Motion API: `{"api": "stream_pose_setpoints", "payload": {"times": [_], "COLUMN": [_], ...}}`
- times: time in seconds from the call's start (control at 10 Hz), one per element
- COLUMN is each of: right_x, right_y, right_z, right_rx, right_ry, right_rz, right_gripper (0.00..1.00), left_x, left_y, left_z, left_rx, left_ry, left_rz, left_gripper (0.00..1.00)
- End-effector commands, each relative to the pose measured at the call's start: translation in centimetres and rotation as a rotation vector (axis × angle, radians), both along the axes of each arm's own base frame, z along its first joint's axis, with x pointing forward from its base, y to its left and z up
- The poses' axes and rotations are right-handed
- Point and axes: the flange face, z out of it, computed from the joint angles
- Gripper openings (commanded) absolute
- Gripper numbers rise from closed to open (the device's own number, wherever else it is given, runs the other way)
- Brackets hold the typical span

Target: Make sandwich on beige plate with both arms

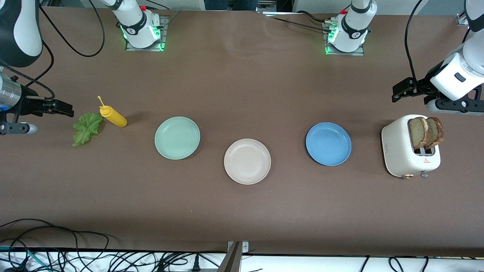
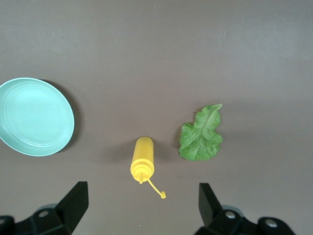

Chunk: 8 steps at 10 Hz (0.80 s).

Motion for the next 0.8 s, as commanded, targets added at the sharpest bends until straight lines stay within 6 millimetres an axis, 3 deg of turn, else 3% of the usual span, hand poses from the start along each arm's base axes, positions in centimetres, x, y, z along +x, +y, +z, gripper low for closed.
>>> {"api": "stream_pose_setpoints", "payload": {"times": [0.0,0.7], "right_x": [-0.05,-0.03], "right_y": [0.06,-0.05], "right_z": [0.51,0.60], "right_rx": [0.015,0.013], "right_ry": [-0.007,-0.009], "right_rz": [-0.008,-0.006], "right_gripper": [1.00,1.00], "left_x": [0.37,0.47], "left_y": [0.20,0.72], "left_z": [0.53,0.36], "left_rx": [0.022,0.022], "left_ry": [-0.005,-0.002], "left_rz": [-0.008,0.000], "left_gripper": [1.00,1.00]}}
